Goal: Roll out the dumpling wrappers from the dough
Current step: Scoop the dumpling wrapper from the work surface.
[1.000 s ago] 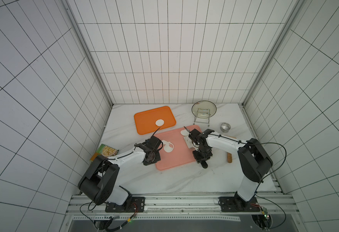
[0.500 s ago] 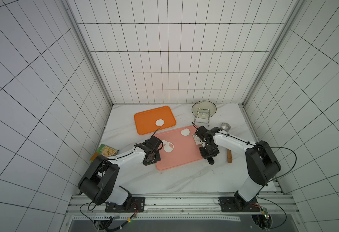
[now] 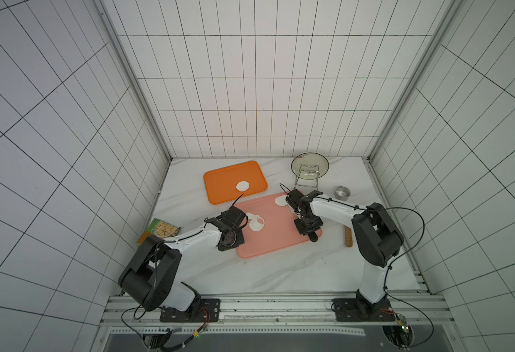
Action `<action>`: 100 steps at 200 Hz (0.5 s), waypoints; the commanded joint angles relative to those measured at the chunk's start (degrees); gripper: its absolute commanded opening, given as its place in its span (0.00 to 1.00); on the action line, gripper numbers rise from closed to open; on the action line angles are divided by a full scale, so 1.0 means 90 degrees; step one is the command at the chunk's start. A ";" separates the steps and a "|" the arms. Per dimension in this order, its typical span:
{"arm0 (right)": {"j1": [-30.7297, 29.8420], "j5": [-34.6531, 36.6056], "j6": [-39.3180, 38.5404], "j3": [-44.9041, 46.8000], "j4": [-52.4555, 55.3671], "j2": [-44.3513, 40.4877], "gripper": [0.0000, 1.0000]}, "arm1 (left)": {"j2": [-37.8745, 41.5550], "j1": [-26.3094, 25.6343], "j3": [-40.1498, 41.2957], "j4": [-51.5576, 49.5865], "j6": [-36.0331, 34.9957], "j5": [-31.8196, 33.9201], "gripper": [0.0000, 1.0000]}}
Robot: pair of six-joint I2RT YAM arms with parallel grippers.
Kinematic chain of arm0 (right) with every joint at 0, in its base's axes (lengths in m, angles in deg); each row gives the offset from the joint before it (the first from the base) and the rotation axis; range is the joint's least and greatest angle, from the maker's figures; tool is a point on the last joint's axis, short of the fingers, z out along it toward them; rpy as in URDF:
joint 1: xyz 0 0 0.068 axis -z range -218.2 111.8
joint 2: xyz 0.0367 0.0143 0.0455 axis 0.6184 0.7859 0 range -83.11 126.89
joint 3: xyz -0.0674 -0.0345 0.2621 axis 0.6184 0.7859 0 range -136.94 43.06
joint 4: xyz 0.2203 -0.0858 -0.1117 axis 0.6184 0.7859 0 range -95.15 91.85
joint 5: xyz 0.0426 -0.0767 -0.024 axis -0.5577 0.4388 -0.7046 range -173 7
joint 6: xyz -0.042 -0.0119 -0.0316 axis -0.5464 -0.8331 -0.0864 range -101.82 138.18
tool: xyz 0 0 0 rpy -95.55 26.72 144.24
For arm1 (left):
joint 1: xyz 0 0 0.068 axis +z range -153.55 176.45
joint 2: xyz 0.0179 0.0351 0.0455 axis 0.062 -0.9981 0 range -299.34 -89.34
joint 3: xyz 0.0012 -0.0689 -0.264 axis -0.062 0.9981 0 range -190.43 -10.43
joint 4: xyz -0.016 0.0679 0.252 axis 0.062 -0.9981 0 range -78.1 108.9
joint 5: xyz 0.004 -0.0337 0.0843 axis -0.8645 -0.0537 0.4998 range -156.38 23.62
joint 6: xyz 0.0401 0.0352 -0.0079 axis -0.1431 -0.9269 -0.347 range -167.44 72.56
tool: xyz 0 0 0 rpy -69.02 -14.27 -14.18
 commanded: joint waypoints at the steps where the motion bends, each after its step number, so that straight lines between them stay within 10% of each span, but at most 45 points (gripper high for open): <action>1: -0.0232 -0.0224 -0.0131 -0.0110 -0.0099 0.0106 0.00 | -0.0068 -0.0075 -0.0001 0.0125 -0.0063 -0.0183 0.00; 100: -0.0406 -0.1774 -0.0001 0.0020 -0.0788 0.0117 0.00 | 0.0036 -0.0080 -0.0106 0.0034 -0.0089 -0.0138 0.00</action>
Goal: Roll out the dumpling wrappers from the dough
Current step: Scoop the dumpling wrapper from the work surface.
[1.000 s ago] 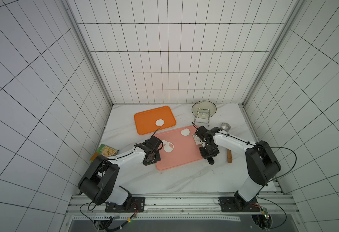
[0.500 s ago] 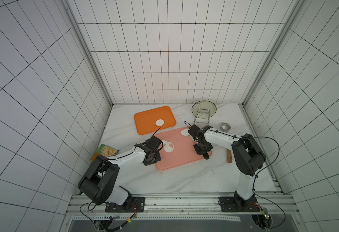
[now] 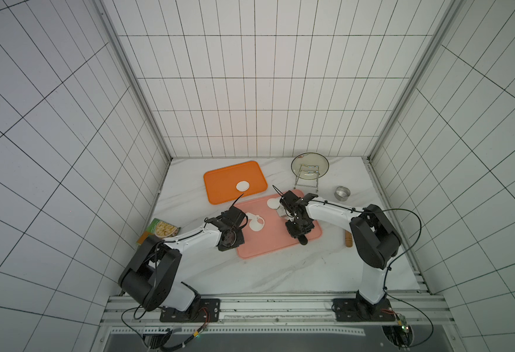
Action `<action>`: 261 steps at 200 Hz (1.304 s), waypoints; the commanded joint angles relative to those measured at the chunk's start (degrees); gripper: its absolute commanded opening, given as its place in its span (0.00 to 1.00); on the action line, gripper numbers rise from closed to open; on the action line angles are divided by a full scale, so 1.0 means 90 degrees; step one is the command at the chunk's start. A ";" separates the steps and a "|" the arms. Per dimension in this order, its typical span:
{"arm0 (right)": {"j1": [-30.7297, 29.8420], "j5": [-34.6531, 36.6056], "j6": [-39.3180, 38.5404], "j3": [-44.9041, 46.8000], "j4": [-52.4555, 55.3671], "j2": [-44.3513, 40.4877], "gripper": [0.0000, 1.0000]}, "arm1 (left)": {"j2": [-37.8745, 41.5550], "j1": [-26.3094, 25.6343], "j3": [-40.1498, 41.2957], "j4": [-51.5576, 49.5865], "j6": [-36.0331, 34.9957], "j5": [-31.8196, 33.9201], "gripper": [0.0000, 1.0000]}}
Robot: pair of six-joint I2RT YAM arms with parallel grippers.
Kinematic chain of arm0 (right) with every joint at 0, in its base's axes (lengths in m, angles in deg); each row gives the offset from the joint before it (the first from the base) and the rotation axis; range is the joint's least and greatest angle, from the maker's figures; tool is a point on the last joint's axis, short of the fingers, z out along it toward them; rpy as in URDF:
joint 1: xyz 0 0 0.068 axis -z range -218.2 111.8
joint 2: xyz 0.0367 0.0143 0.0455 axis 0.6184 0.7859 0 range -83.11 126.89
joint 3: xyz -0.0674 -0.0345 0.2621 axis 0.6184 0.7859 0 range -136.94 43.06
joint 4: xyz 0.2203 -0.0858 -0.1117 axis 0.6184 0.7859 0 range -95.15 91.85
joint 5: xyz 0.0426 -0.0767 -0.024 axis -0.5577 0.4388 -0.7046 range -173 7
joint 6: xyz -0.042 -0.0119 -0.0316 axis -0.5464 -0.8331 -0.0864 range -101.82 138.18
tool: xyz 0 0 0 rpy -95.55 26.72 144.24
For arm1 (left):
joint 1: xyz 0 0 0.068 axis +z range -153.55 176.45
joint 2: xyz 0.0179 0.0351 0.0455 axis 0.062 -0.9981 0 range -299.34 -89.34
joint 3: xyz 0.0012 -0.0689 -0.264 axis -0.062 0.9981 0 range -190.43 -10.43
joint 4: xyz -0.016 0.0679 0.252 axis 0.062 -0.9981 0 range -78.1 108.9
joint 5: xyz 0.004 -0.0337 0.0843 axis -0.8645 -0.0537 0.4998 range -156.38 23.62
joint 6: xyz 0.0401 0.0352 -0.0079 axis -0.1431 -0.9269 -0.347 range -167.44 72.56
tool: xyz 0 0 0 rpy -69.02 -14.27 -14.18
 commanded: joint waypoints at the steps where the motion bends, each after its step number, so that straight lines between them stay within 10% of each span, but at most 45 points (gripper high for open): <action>1: -0.0064 -0.0548 -0.0014 0.0013 -0.0287 0.0130 0.00 | 0.0036 -0.0080 -0.0103 0.0033 -0.0087 -0.0142 0.00; 108: -0.0297 0.0164 -0.0423 -0.0549 0.0938 0.0612 0.00 | 0.0225 -0.0090 -0.0326 -0.0270 -0.0233 0.0138 0.00; 261: -0.0401 -0.1229 -0.0431 -0.0397 -0.0100 0.0748 0.00 | 0.0426 -0.0139 -0.0462 -0.0389 -0.0409 0.0273 0.00</action>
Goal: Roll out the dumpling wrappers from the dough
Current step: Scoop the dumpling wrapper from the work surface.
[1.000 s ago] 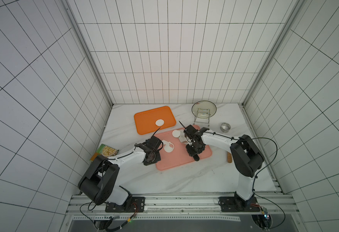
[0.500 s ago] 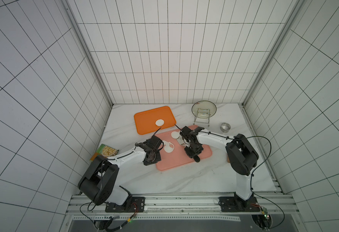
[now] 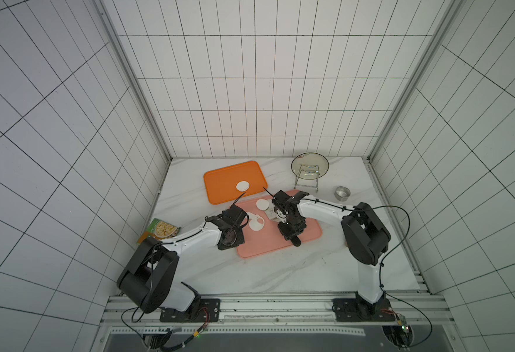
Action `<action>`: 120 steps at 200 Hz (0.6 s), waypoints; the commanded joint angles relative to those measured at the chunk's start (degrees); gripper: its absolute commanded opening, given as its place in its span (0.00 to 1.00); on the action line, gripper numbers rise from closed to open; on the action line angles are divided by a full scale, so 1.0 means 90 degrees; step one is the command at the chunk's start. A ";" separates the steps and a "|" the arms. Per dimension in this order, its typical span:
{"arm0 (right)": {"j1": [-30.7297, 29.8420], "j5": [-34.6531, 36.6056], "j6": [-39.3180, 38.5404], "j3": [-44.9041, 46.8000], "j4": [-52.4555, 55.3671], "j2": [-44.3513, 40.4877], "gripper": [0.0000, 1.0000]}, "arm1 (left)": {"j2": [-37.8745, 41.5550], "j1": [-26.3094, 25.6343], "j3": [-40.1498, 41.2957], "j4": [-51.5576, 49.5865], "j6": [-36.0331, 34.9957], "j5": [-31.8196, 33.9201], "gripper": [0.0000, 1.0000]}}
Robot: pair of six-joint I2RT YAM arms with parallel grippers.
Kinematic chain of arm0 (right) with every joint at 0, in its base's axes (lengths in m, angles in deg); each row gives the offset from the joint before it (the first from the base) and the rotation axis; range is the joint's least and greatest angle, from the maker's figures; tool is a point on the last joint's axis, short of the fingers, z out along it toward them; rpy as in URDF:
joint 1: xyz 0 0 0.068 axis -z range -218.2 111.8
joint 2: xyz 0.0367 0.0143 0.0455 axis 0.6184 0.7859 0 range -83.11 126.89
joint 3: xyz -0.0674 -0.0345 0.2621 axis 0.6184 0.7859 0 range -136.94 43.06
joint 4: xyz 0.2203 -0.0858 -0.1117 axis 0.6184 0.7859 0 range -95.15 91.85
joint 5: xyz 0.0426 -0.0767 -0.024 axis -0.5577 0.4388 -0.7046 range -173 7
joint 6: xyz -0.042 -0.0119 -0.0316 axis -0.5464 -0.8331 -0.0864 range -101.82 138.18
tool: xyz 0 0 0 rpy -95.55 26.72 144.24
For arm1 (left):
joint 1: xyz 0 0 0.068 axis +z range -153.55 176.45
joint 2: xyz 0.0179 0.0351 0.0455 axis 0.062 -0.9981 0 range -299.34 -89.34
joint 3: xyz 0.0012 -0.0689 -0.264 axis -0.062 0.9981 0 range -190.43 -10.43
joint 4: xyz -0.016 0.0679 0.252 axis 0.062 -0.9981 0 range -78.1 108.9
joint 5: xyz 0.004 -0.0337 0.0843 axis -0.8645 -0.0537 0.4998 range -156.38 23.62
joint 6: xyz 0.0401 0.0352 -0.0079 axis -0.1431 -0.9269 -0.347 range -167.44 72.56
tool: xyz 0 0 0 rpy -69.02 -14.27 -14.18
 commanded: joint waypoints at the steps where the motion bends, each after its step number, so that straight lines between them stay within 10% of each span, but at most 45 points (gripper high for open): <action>1: -0.0071 -0.0657 0.0030 0.0361 -0.0662 0.0231 0.00 | 0.0297 -0.0059 -0.0228 0.0038 -0.0230 0.0117 0.00; 120: 0.0008 -0.0565 0.0409 0.1770 -0.2415 -0.0496 0.00 | 0.0258 -0.0059 -0.0175 -0.0031 -0.0245 0.0320 0.00</action>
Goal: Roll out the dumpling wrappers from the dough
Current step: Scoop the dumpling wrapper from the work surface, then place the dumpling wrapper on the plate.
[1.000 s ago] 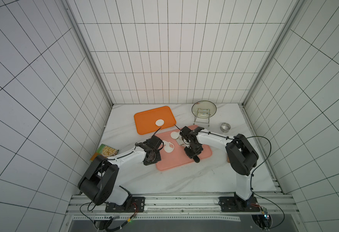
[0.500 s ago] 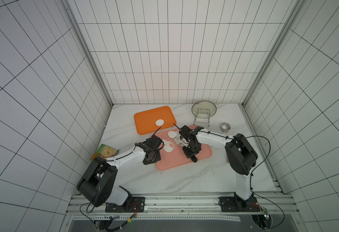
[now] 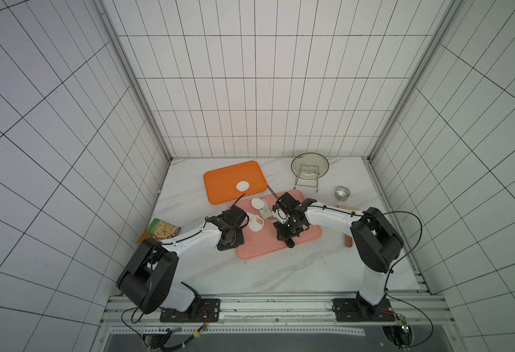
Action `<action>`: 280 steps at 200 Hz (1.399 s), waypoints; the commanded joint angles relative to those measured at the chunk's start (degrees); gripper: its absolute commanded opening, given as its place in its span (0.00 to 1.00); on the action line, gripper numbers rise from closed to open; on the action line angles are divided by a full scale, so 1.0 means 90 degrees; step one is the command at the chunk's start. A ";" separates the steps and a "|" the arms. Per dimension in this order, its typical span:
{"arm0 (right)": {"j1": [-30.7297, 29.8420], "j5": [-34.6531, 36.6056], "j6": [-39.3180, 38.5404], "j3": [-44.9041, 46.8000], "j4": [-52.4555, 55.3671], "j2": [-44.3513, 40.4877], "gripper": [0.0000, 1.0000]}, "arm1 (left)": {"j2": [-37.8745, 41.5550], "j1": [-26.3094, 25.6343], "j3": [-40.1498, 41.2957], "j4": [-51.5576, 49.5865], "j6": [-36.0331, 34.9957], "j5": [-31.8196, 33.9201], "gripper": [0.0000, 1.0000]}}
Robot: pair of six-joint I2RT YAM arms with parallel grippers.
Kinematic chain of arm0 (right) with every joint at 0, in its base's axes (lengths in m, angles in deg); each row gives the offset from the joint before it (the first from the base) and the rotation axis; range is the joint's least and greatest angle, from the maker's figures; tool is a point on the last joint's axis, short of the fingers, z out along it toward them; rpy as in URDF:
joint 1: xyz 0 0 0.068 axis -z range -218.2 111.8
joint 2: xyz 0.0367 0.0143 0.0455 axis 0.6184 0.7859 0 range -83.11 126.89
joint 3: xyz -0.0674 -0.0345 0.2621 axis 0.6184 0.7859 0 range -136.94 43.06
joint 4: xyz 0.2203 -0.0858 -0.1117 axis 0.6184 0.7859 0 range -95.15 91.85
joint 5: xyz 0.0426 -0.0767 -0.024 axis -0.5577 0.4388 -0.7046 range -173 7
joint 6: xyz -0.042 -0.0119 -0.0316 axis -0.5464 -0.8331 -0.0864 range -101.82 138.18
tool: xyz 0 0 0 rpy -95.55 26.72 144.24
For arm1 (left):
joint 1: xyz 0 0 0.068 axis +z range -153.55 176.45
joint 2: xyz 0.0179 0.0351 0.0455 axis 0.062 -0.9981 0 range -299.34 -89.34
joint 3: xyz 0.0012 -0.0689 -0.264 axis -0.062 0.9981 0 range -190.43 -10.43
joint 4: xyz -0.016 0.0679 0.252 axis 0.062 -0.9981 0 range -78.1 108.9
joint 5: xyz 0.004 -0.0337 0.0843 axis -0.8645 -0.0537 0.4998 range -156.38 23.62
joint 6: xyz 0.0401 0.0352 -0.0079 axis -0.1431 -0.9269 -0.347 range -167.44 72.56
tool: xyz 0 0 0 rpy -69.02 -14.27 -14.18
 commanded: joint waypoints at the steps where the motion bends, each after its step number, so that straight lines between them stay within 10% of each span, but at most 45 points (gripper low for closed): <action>1: -0.0007 0.0328 0.0091 0.0511 -0.0450 0.0252 0.00 | 0.0241 -0.0030 -0.0177 0.0081 -0.0206 0.0275 0.00; 146: -0.0017 0.1668 -0.0406 -0.0403 0.0806 -0.0712 0.00 | 0.0357 -0.0049 0.0612 0.0509 0.0074 0.0058 0.00; 203: 0.0011 0.2096 -0.0803 -0.1573 0.1049 -0.0281 0.00 | 0.0798 -0.0049 0.0807 0.0492 0.0259 0.0123 0.45; 280: 0.0072 0.2564 -0.1288 -0.4030 0.2044 0.1335 0.00 | 0.1868 0.0696 0.0626 -0.0247 0.0608 -0.0038 0.71</action>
